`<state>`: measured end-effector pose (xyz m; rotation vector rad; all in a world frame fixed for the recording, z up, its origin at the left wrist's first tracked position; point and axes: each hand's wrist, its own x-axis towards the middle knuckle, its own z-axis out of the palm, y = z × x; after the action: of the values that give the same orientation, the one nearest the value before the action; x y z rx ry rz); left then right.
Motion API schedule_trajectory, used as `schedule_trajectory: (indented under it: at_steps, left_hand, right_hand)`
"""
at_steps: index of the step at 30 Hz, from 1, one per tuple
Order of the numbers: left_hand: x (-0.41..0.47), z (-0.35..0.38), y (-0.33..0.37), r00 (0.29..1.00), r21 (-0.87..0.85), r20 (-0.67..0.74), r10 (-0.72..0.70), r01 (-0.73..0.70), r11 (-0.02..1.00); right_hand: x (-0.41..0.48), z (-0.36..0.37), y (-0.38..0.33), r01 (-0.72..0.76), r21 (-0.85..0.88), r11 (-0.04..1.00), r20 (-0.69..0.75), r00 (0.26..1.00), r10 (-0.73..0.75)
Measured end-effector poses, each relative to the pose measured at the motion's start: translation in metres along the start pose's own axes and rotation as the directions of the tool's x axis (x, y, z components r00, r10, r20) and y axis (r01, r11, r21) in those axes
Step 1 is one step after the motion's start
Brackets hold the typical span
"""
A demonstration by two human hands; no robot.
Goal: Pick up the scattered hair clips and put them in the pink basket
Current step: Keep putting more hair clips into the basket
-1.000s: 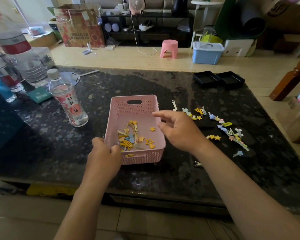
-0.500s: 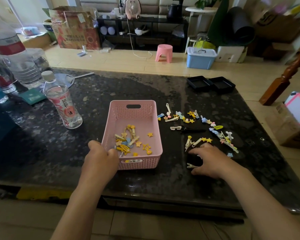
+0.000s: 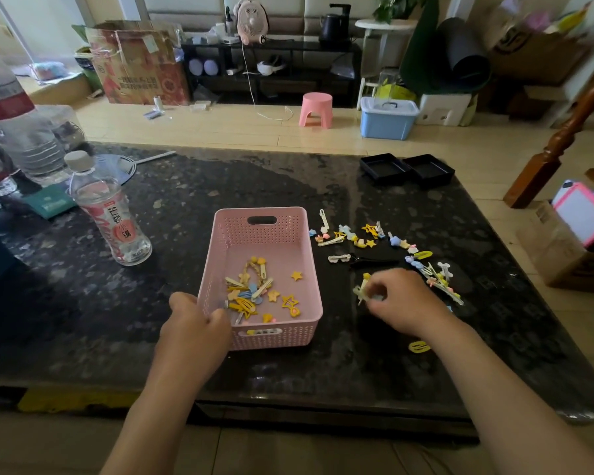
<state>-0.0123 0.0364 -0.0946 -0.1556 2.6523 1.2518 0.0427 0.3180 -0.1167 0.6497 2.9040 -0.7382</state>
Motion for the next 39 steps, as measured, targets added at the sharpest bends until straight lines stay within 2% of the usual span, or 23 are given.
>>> schedule_trajectory:
  at_steps: [5,9,11,14,16,18,20,23,25,27,29,33,39]
  left_hand:
    - [-0.001,0.006,0.002,1.0,0.001,0.001,0.013,-0.013,1.0]
    - [-0.002,0.007,0.002,1.0,0.009,0.014,0.01,-0.01,1.0]
    - [-0.003,0.007,0.002,1.0,0.019,0.019,0.017,-0.018,1.0]
    - [-0.002,0.008,0.002,0.999,0.023,0.02,0.026,-0.027,0.999]
    - [-0.002,0.007,0.002,0.999,0.032,0.017,0.031,-0.031,0.999]
    - [-0.001,0.008,0.001,0.999,0.039,0.014,0.034,-0.035,0.999]
    - [-0.001,0.008,0.001,0.999,0.031,0.019,0.036,-0.037,0.999]
    - [0.001,0.009,-0.002,0.999,0.025,0.011,0.046,-0.046,0.999]
    - [0.005,0.01,-0.006,0.999,0.024,0.005,0.039,-0.039,0.999]
    - [0.011,0.013,-0.01,0.999,0.058,0.001,0.043,-0.043,0.997]
    - [0.018,0.017,-0.014,0.998,0.11,0.008,0.068,-0.068,0.992]
    - [0.025,0.022,-0.019,0.996,0.145,0.011,0.083,-0.084,0.986]
    - [0.027,0.024,-0.023,0.993,0.132,0.012,0.118,-0.119,0.984]
  right_hand:
    - [0.001,-0.013,-0.039,0.117,0.407,0.906,-0.222,0.975,-0.026]
    - [0.003,-0.005,-0.071,0.235,0.529,0.815,-0.321,0.945,-0.065]
    - [0.003,0.008,-0.082,0.281,0.533,0.798,-0.319,0.94,-0.118]
    - [-0.001,0.023,-0.087,0.283,0.54,0.792,-0.196,0.958,-0.209]
    - [-0.004,0.021,-0.084,0.29,0.539,0.791,-0.179,0.957,-0.228]
    - [-0.003,0.011,-0.073,0.289,0.513,0.808,-0.213,0.955,-0.207]
    - [-0.001,-0.002,-0.054,0.238,0.419,0.876,-0.222,0.963,-0.155]
    - [-0.001,-0.019,-0.013,0.018,0.127,0.992,-0.081,0.997,-0.007]
    - [-0.005,-0.026,0.013,-0.116,-0.04,0.992,0.002,0.993,0.116]
    - [-0.01,-0.027,0.029,-0.187,-0.127,0.974,0.057,0.979,0.195]
    - [-0.016,-0.026,0.035,-0.206,-0.17,0.964,0.115,0.967,0.227]
    - [-0.022,-0.021,0.033,-0.148,-0.226,0.963,0.22,0.955,0.198]
    - [-0.015,-0.015,0.027,-0.113,-0.25,0.962,0.179,0.971,0.161]
